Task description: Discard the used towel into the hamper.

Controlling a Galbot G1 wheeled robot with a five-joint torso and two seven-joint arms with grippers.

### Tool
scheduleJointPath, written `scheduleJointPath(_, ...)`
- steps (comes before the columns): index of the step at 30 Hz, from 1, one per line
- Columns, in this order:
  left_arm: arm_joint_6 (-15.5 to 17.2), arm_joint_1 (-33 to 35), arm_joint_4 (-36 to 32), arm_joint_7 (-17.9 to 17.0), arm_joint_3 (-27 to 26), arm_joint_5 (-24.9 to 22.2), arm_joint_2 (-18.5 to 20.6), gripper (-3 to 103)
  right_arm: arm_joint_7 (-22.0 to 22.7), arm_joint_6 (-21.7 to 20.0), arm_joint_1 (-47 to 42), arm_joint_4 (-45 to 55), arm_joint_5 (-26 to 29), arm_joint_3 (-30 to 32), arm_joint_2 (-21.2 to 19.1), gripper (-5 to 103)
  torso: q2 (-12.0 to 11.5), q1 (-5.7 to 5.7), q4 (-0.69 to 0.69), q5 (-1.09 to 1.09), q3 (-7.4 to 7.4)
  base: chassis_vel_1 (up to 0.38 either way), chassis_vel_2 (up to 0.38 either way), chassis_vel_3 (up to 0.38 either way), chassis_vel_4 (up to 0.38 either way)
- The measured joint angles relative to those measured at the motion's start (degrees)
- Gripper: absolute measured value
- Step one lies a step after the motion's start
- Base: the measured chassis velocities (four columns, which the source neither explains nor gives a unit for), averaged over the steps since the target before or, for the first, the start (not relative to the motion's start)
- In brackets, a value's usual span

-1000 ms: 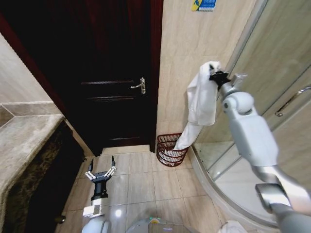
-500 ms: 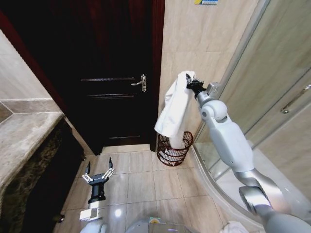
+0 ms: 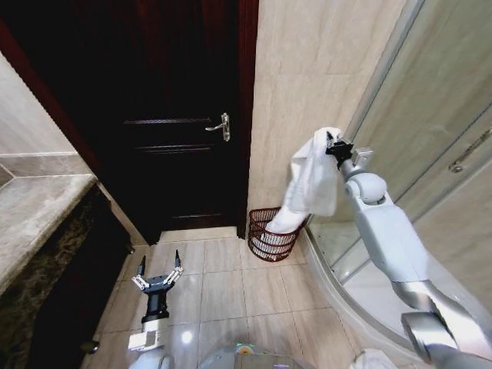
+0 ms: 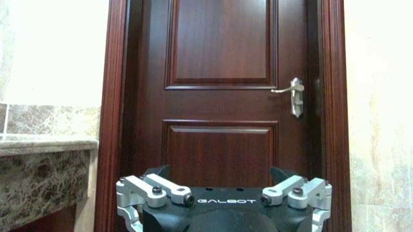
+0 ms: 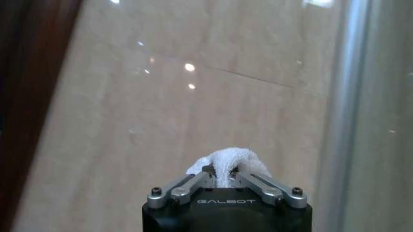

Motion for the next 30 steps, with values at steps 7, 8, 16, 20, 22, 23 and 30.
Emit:
scheduleJointPath(7,-0.7,0.53,-0.01,-0.03,-0.68,-0.37,0.0,100,1.14,-0.94,-3.23,3.17,2.0,-3.66,3.45,5,-1.61,-0.72,0.02,0.05,-0.84,0.0,0.0,0.0,0.0)
scheduleJointPath(8,-0.8,0.65,-0.03,-0.04,-0.87,-0.48,0.0,100,1.45,-1.06,-3.64,3.46,2.47,-4.31,4.16,5,-1.91,-0.85,0.02,0.05,-1.0,0.0,0.0,0.0,0.0)
scheduleJointPath(16,-1.42,1.24,-0.14,-0.06,-1.5,-1.2,-0.01,100,3.01,-1.24,-3.86,1.84,3.93,-5.58,7.23,5,-3.91,-1.73,0.03,0.04,-2.15,0.0,0.0,0.0,0.0)
scheduleJointPath(20,-1.53,1.24,-0.16,-0.06,-1.23,-1.08,-0.01,100,2.04,0.06,-4.53,-0.88,2.54,-3.1,6.0,5,-5.25,-2.29,0.0,0.04,-2.95,0.0,0.0,0.0,0.0)
scheduleJointPath(22,-1.53,1.15,-0.13,-0.04,-1.08,-0.92,0.0,100,1.5,0.71,-5.05,-1.71,1.51,-2.37,5.55,5,-5.58,-2.43,0.0,0.05,-3.14,0.0,0.0,0.0,0.0)
scheduleJointPath(23,-1.52,1.06,-0.07,-0.03,-0.95,-0.77,0.0,100,1.05,1.47,-5.47,-2.52,0.47,-1.69,5.17,5,-5.87,-2.55,-0.01,0.07,-3.29,0.0,0.0,0.0,0.0)
scheduleJointPath(30,-1.62,0.89,0.5,0.05,-0.59,-0.51,0.0,100,0.09,3.36,-6.18,-3.97,-0.92,0.76,3.63,5,-7.49,-3.29,-0.02,0.05,-4.19,0.0,0.0,0.0,0.0)
